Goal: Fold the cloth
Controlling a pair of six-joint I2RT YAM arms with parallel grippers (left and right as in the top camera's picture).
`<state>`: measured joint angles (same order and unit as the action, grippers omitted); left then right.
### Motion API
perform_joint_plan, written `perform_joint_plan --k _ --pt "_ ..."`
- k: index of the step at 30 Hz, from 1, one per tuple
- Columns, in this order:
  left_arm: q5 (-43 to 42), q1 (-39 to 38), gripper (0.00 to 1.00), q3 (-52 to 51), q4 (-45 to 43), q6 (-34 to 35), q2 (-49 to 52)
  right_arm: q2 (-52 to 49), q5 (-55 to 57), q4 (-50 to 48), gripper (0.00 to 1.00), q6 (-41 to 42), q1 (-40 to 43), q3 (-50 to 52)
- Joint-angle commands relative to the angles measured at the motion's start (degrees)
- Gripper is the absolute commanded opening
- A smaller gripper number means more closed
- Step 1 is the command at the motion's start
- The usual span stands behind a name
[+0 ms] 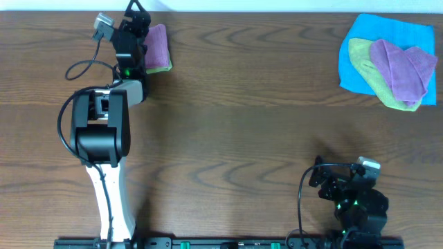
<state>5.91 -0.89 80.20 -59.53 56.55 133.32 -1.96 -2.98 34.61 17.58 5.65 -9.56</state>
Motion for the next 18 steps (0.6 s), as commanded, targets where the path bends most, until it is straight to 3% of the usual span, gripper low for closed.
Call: perform_joint_plan --k 1,9,11,16,18 --pt "-1.9 -1.55 0.95 1.62 1.6 -0.83 0.07 0.42 0.0 -0.04 0.99 0.61 -0.59 0.74" --pt "1.92 -5.14 0.95 1.62 18.78 -0.79 0.15 0.42 0.0 -0.04 0.99 0.61 -0.59 0.74" --pt "2.43 -5.18 0.95 1.62 17.4 -0.79 0.17 0.42 0.0 -0.04 0.99 0.61 -0.59 0.74" --pt "1.97 -5.09 0.95 1.62 4.02 -0.85 0.17 0.42 0.0 -0.04 0.99 0.61 -0.59 0.74" --pt "1.86 -5.31 0.95 1.62 3.37 -0.83 0.15 0.42 0.0 -0.04 0.99 0.61 -0.59 0.74"
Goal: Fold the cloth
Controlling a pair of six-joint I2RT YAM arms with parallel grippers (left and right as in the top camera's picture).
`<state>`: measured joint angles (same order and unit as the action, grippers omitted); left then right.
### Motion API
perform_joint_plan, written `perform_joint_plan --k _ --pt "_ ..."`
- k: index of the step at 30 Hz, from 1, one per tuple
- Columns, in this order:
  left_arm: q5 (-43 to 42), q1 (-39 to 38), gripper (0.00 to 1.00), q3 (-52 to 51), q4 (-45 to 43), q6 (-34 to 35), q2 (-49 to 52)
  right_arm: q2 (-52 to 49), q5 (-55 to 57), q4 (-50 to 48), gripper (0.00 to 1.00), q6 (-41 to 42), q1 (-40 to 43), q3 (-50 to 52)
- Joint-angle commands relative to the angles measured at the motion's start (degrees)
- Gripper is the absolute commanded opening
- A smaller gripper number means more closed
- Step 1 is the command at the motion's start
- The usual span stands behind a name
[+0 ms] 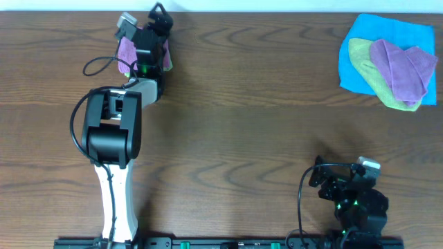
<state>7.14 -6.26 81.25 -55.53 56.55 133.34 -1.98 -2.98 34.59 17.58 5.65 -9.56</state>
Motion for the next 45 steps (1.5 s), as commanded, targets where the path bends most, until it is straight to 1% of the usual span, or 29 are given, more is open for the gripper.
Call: perform_joint_plan --k 1,6,8,11,13,15,18,20,21,27,28,29,32,35,40,45 --pt "0.5 -0.13 0.95 0.57 0.04 -0.83 0.13 0.44 0.0 -0.02 0.99 0.61 -0.59 0.74" --pt "0.61 -1.33 0.95 0.57 11.1 -0.04 0.15 0.44 -0.02 -0.02 0.99 0.61 -0.59 0.74" --pt "1.6 -1.55 0.95 0.57 14.08 0.94 0.15 0.44 0.0 -0.02 0.99 0.61 -0.59 0.74" --pt "2.64 -1.57 0.95 0.57 12.72 3.96 -0.39 0.44 0.0 -0.02 0.99 0.61 -0.59 0.74" --pt "2.27 -1.33 0.95 0.57 10.47 3.82 -1.99 0.44 0.0 -0.02 0.99 0.61 -0.59 0.74" --pt "1.44 -1.05 0.95 0.57 10.56 1.86 -4.94 0.44 0.0 -0.02 0.99 0.61 -0.59 0.74" --pt "-1.38 -0.61 0.95 0.57 13.77 -6.21 -11.32 0.44 0.0 -0.02 0.99 0.61 -0.59 0.74" --pt "-3.19 -0.39 0.95 0.57 20.59 -12.92 -17.31 0.44 0.0 -0.02 0.99 0.61 -0.59 0.74" --pt "-3.28 -0.35 0.95 0.57 24.7 -15.17 -20.02 0.44 0.0 -0.02 0.99 0.61 -0.59 0.74" --pt "-2.14 -0.28 0.95 -0.68 58.23 -29.57 -39.67 0.44 -0.02 -0.02 0.99 0.61 -0.59 0.74" --pt "-1.4 -0.28 0.95 -2.91 65.11 -34.36 -45.66 0.44 0.0 -0.02 0.99 0.61 -0.59 0.74" --pt "-1.18 -0.28 0.95 -5.33 68.72 -37.53 -50.34 0.44 0.0 -0.02 0.99 0.61 -0.59 0.74" --pt "-0.94 -0.09 0.95 -13.77 73.79 -42.25 -63.06 0.44 0.0 -0.02 0.99 0.61 -0.59 0.74" --pt "-0.55 -0.09 0.95 -23.85 76.5 -44.7 -77.42 0.44 0.0 -0.02 0.99 0.61 -0.59 0.74" --pt "-1.75 -0.09 0.95 -37.99 83.69 -44.78 -97.11 0.44 -0.02 -0.02 0.99 0.61 -0.59 0.74" --pt "-1.92 -0.09 0.95 -53.7 90.99 -45.27 -112.78 0.44 0.0 -0.02 0.99 0.61 -0.59 0.74"
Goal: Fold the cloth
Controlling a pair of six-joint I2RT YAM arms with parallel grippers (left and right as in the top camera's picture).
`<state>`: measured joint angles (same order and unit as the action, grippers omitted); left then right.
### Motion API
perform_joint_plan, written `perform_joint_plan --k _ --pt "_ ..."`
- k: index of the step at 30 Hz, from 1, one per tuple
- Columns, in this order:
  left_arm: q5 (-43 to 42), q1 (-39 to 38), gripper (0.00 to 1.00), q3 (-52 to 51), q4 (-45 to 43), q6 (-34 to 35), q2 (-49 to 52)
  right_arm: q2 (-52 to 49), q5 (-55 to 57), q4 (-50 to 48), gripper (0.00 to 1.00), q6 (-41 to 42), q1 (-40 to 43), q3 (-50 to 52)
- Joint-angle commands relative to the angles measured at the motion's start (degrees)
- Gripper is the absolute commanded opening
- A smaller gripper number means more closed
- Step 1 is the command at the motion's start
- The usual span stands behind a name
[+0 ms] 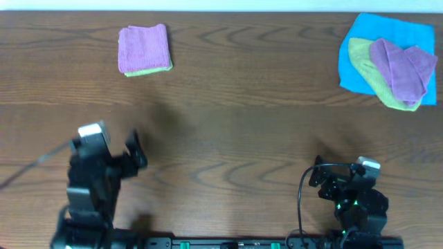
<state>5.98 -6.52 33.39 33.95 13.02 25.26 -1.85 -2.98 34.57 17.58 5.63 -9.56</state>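
Observation:
A folded stack, purple cloth [143,47] on top of a green one [149,70], lies at the back left of the table with nothing touching it. My left gripper [137,149] is drawn back to the front left, far from the stack. It is blurred, so its jaws cannot be read. My right gripper [314,173] rests at the front right, its fingers together and holding nothing. At the back right a loose purple cloth [403,66] and a loose green cloth [371,75] lie crumpled on a spread blue cloth [387,29].
The dark wooden table [235,117] fills the view. A black cable [302,200] loops beside the right arm's base at the front edge.
My left arm has gone from over the folded stack at the back left to the front left of the table. The stack is now fully uncovered. The right arm has not moved.
My left gripper was at the left side of the folded purple-and-green stack at the back left. Then it was over the stack, covering its middle. Now it is back near the front edge and the stack lies alone, neatly squared.

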Motion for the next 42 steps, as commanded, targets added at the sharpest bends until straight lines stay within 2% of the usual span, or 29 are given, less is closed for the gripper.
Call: perform_joint_plan --k 1,3,6,11,23,33,42 --pt "-1.14 0.17 0.95 -7.93 2.21 -1.75 -6.43 0.31 -0.02 0.0 0.99 0.61 -0.57 0.74" --pt "-2.14 0.17 0.95 -11.58 2.82 -2.43 -9.73 0.31 -0.02 0.0 0.99 0.61 -0.57 0.74" --pt "-3.98 0.17 0.95 -14.43 3.85 -7.74 -12.59 0.31 0.0 0.0 0.99 0.61 -0.57 0.74" --pt "-3.91 0.17 0.95 -15.47 7.56 -12.96 -13.4 0.31 0.0 0.0 0.99 0.61 -0.57 0.74" --pt "-3.93 0.17 0.95 -15.85 16.37 -13.05 -13.57 0.31 -0.02 0.0 0.99 0.61 -0.57 0.74" --pt "-4.09 0.17 0.95 -16.0 22.64 -13.0 -18.27 0.31 0.0 0.0 0.99 0.59 -0.57 0.74" --pt "-4.11 0.17 0.95 -16.0 22.62 -13.03 -18.91 0.31 0.0 0.0 0.99 0.61 -0.57 0.74"
